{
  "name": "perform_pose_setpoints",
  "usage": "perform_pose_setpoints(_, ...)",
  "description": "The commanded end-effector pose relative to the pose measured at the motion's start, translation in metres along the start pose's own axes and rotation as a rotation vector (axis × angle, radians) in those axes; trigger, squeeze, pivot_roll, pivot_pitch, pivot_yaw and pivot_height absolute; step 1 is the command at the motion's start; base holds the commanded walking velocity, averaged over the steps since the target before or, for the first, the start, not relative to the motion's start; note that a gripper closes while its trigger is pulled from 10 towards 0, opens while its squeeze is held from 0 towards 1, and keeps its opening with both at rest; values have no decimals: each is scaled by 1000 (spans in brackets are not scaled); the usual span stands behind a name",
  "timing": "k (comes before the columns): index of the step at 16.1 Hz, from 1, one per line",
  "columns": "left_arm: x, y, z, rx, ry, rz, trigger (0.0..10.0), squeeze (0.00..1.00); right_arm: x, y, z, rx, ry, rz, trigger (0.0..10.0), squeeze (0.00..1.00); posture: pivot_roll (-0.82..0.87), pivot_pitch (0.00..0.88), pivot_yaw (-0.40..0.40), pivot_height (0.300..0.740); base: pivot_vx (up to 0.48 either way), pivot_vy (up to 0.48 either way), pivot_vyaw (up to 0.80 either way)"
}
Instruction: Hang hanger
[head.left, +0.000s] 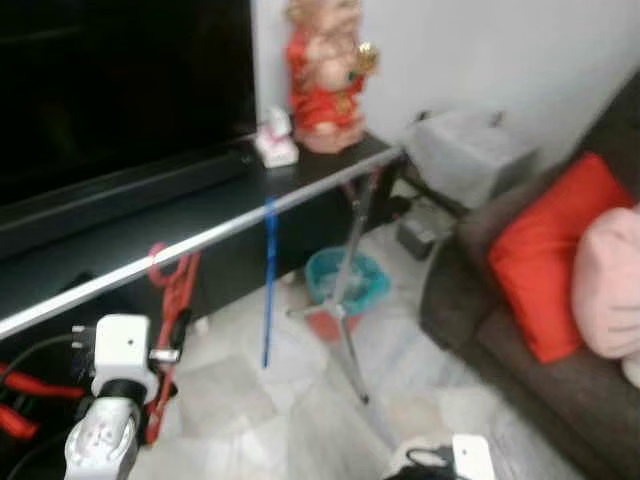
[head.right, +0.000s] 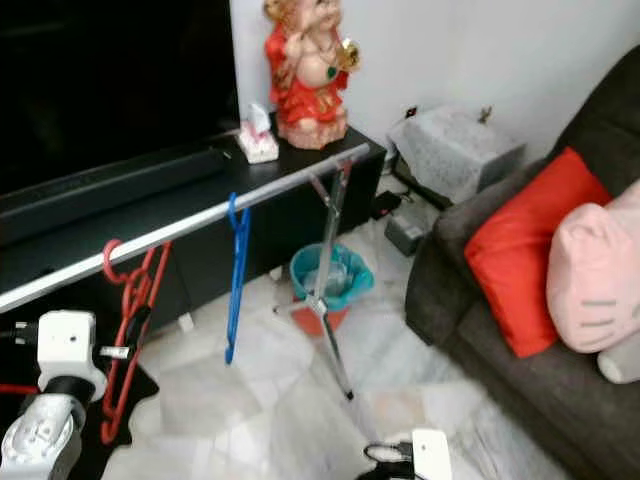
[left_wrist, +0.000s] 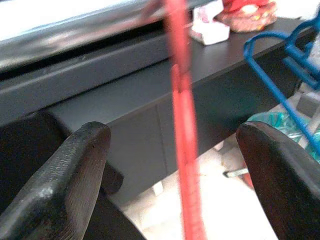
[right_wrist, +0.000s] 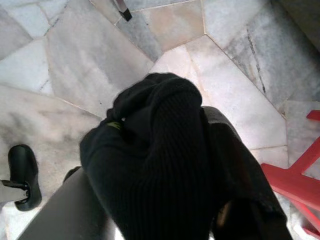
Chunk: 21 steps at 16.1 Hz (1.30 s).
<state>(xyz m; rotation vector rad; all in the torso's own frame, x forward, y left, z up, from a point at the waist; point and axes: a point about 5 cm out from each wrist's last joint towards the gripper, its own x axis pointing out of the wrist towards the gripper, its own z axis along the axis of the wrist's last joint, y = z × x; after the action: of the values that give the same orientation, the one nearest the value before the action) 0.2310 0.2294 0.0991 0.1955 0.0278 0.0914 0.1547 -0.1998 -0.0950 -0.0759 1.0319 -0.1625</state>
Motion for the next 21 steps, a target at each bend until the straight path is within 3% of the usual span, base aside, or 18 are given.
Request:
perform_pose_setpoints(1, -1, -4, -6, 1, 36, -21, 10000, 0, 0, -6, -1, -7, 4, -13, 10000, 0, 121, 28, -80, 740, 0, 0, 0)
perform_pose_setpoints(9, 4, -8, -6, 1, 41, -66, 10000, 0, 0, -3, -1, -11, 0, -5, 10000, 0, 121, 30, -78, 740, 0, 0, 0)
perform_pose_setpoints(11, 13, -12, -6, 19, 58, -92, 10000, 0, 0, -3, 0, -12, -1, -5, 10000, 0, 124, 33, -82, 740, 0, 0, 0)
perform_pose_setpoints(16, 56, -12, 6, 100, 39, -58, 10000, 0, 0, -3, 1, -13, -4, -7, 10000, 0, 116, 37, -86, 740, 0, 0, 0)
perform_pose_setpoints(21, 79, -13, 12, 111, 51, -32, 10000, 0, 1, -5, 3, -15, -6, -11, 10000, 0, 105, 43, -95, 740, 0, 0, 0)
